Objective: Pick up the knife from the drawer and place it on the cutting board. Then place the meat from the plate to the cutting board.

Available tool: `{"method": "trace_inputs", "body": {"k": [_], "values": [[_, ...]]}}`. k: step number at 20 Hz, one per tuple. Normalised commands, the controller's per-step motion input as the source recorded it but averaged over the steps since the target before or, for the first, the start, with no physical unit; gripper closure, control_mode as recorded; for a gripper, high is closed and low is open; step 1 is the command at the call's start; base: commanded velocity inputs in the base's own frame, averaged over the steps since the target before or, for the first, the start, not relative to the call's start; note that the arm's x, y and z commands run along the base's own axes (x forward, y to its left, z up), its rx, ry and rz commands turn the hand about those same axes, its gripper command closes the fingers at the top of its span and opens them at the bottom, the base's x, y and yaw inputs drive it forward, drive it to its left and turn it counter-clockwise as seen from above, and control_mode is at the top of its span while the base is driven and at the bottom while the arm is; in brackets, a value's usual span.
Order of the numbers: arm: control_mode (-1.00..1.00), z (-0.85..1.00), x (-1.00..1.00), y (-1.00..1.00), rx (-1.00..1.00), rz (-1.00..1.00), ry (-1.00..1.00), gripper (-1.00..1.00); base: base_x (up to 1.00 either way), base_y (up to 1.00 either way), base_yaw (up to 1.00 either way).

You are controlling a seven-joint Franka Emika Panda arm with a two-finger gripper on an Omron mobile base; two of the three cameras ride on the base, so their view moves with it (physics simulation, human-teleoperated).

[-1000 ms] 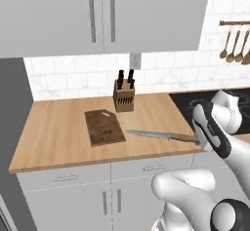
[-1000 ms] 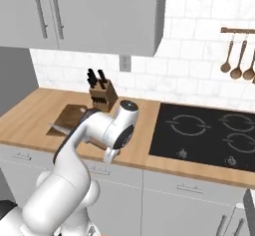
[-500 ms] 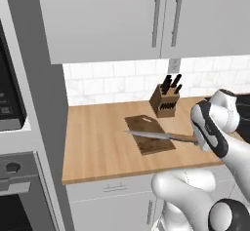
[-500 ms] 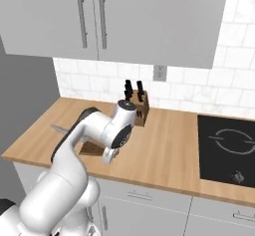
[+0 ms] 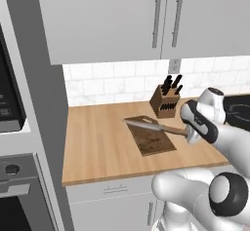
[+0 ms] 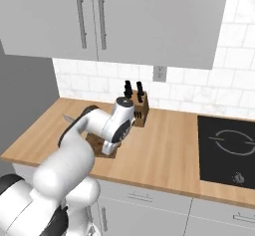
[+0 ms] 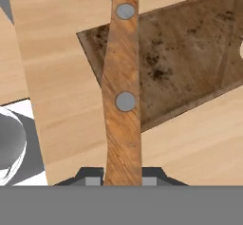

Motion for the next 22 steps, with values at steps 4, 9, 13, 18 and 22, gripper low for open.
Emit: {"method": "trace_inputs", "body": {"k": [4, 9, 13, 18, 22], "values": [[-1.0, -0.16, 0.25, 0.33, 0.0, -0.31, 0.0, 1.0, 0.0, 0.0, 0.0], [-1.0, -0.3, 0.0, 0.27, 0.0, -0.43, 0.0, 1.0, 0.0, 0.0, 0.0], [-1.0, -0.31, 0.0, 0.13, 0.0, -0.36, 0.0, 1.0, 0.0, 0.0, 0.0], [-1.0, -0.25, 0.19, 0.15, 0.0, -0.27, 0.0, 1.0, 0.0, 0.0, 0.0], [-1.0, -0.2, 0.3, 0.33, -0.01, -0.13, 0.01, 1.0, 0.0, 0.0, 0.0]]}}
